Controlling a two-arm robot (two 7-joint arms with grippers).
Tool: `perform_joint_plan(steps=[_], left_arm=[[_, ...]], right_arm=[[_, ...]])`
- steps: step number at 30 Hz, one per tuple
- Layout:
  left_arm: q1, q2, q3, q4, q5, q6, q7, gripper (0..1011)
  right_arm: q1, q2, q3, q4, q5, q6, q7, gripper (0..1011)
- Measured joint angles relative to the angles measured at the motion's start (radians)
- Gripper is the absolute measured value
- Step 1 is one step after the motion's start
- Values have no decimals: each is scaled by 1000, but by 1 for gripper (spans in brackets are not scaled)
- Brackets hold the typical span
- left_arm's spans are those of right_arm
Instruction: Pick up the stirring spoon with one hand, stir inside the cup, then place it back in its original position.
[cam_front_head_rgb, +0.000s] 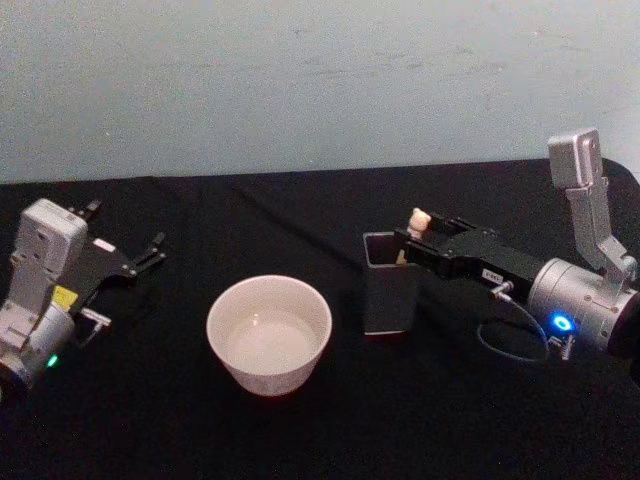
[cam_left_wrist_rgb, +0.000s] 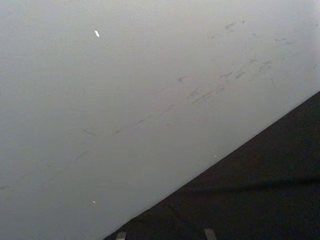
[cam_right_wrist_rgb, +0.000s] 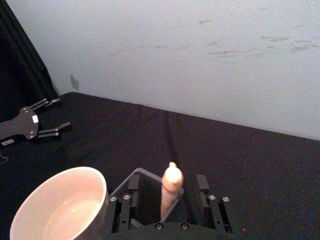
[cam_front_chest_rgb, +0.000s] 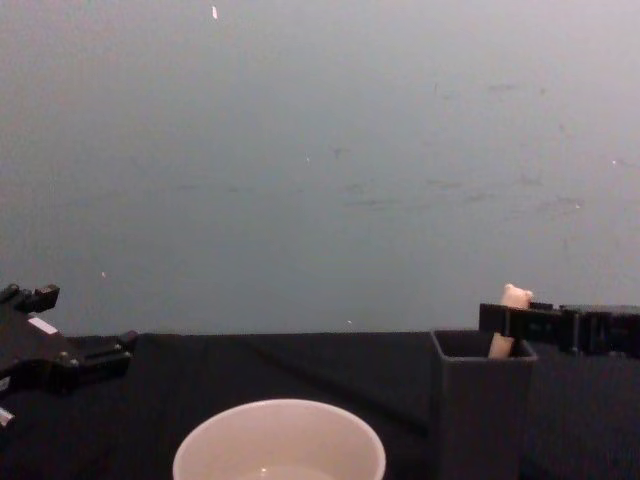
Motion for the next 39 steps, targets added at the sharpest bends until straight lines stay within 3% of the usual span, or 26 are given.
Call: perform_joint_plan(steps=[11,16,23,26,29,33,39], left_arm=[[0,0,0,0,0,0,0,1001],[0,0,0,0,0,0,0,1001],[0,0,0,0,0,0,0,1001],[0,0,0,0,0,0,0,1001],[0,0,0,0,0,0,0,1001],[0,0,0,0,0,0,0,1001],[0,0,0,0,0,0,0,1001]], right_arm=[[-3,-4,7,-5,-4,-8,-7,993],[-9,-22,30,-14,-14,-33,-30,1000],[-14,-82,92,-14,-48,-116,-122,1000],[-13,-121,117,6,-103,-164,-215,1000],[-11,-141,118,28,-158,-189,-280,1000],[-10,-169,97,90,-269,-208,-384,1000],[-27,-184,64,164,-363,-194,-446,1000]])
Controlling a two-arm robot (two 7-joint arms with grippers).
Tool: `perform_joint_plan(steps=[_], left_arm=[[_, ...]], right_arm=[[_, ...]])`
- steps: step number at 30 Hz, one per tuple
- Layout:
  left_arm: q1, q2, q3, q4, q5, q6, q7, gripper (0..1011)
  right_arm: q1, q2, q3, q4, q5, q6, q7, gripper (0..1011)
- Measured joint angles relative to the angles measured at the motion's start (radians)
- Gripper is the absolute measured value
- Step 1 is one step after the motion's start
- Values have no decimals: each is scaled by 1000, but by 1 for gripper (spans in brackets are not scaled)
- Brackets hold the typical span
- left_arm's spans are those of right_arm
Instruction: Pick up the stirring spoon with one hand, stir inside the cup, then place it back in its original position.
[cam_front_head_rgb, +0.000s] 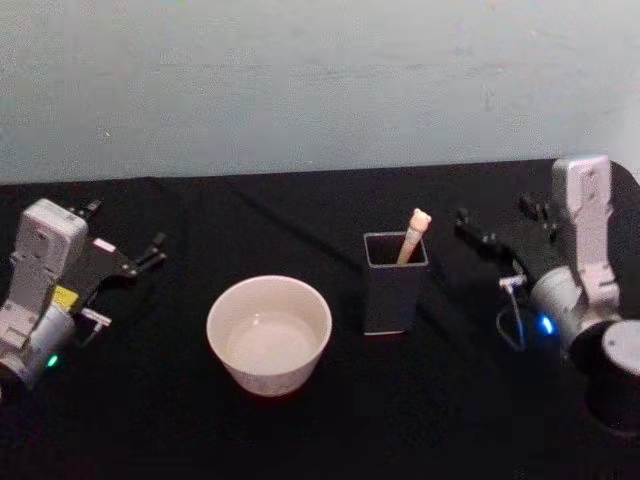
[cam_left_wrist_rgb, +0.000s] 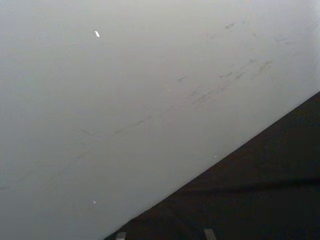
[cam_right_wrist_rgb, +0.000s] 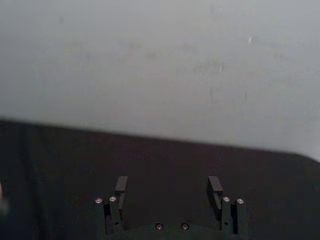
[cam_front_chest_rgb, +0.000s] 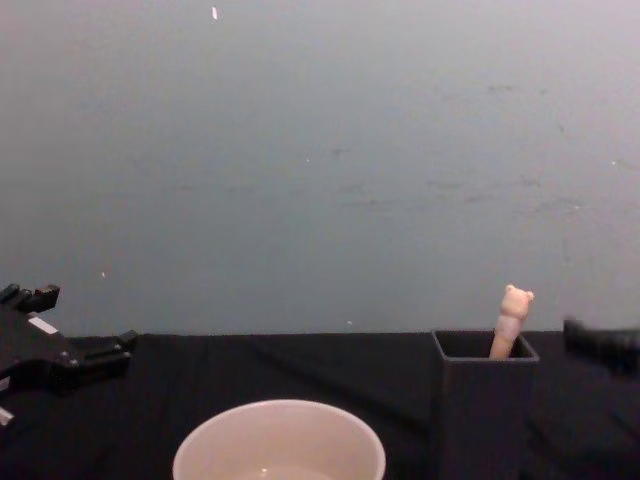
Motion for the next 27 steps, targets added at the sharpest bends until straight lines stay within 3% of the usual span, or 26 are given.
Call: perform_joint_plan(steps=[4,7,27], left_arm=[[0,0,0,0,0,0,0,1001],[0,0,0,0,0,0,0,1001],[0,0,0,0,0,0,0,1001]], right_arm=[[-21,-2,-21,27,-53,-9,-14,1000],[-25,-4,-25,40,-64,-9,-12,1000],[-24,-3,-23,37,-60,-6,-6,1000]])
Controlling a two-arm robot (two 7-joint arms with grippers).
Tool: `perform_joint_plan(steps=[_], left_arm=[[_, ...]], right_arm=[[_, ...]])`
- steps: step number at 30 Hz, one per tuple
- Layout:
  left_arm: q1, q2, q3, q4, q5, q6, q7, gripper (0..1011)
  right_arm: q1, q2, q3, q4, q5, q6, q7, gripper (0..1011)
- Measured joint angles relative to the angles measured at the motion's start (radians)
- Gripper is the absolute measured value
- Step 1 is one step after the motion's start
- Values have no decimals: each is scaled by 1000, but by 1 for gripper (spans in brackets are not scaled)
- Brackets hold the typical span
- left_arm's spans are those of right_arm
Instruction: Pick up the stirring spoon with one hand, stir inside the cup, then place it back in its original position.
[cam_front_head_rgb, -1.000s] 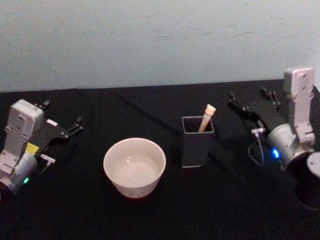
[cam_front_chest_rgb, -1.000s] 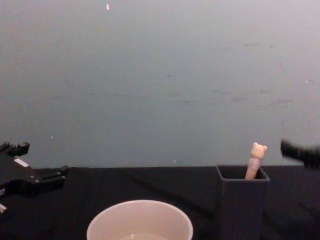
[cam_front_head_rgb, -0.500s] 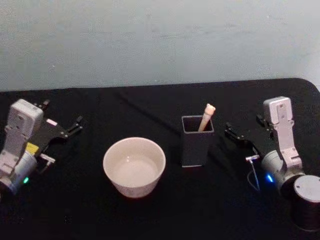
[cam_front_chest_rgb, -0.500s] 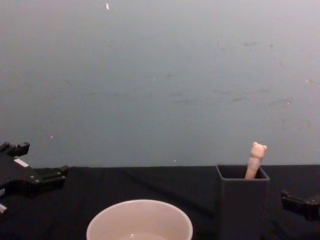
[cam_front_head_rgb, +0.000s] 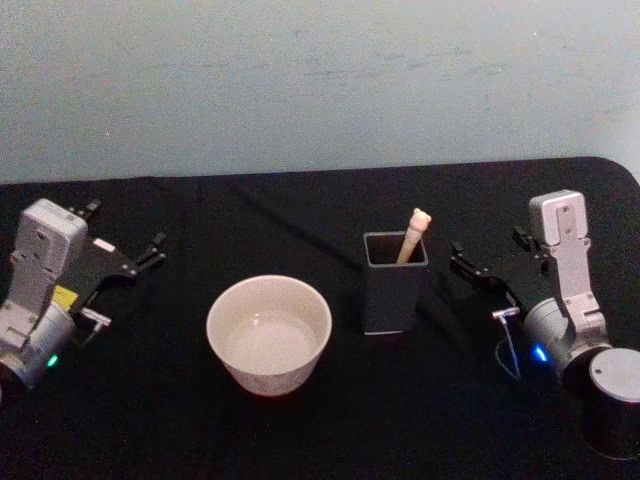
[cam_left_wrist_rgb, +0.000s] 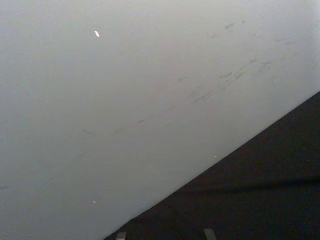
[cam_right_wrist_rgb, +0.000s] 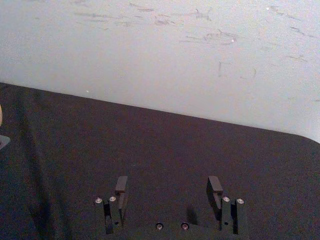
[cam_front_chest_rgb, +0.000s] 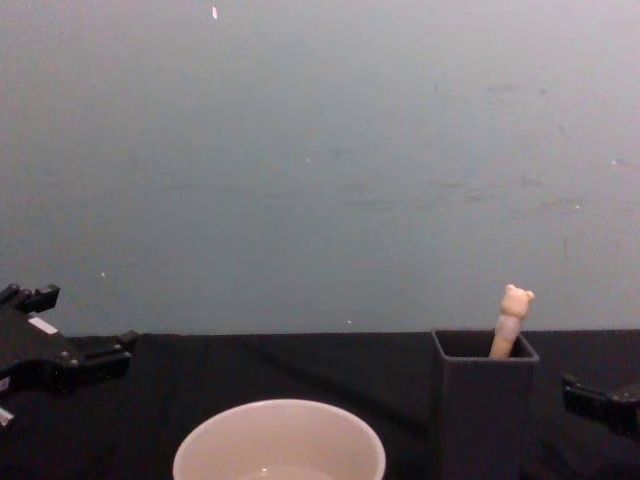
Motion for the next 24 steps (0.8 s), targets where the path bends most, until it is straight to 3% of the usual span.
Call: perform_joint_plan(steps=[24], left_arm=[[0,0,0,0,0,0,0,1001]], right_arm=[[1,1,1,-3,4,0,0,1000]])
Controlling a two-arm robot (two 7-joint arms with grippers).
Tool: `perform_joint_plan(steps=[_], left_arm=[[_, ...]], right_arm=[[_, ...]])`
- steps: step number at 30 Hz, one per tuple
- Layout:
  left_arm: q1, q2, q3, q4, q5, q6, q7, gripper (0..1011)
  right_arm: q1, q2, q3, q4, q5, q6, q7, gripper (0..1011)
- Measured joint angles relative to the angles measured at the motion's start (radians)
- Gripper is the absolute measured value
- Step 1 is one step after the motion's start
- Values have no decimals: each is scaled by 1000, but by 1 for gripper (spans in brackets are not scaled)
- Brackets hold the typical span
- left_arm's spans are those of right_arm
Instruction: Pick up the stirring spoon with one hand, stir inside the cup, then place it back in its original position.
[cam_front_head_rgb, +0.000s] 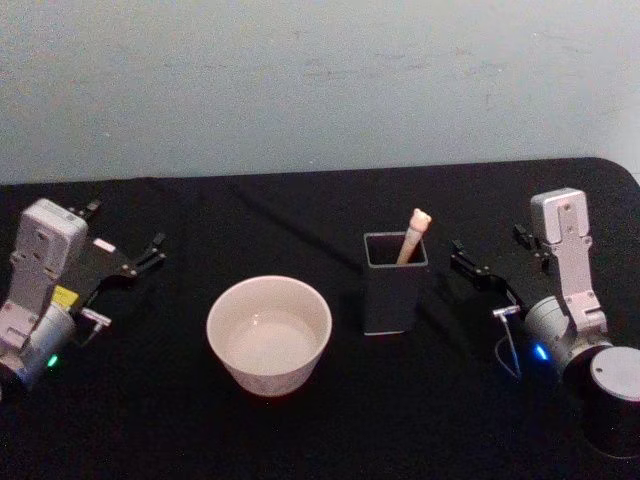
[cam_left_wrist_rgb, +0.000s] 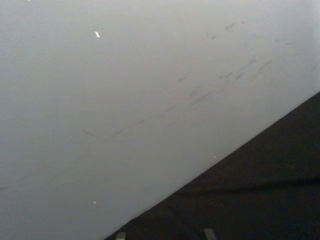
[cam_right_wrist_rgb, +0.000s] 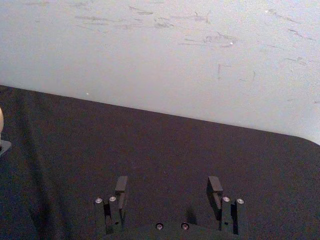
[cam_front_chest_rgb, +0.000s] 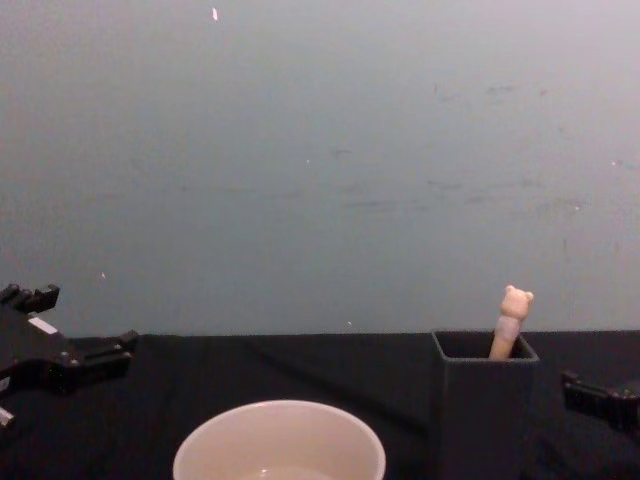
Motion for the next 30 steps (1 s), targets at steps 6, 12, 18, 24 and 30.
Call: perform_joint_plan(steps=[6,12,18,24,30], left_arm=[[0,0,0,0,0,0,0,1001],[0,0,0,0,0,0,0,1001],[0,0,0,0,0,0,0,1002],[0,0,0,0,0,0,0,1001],[0,0,0,0,0,0,0,1001]], right_arm=[[0,0,0,0,0,0,0,1000],[0,0,0,0,0,0,0,1000],[0,0,0,0,0,0,0,1000],[0,0,0,0,0,0,0,1000],[0,0,0,0,0,0,0,1000]])
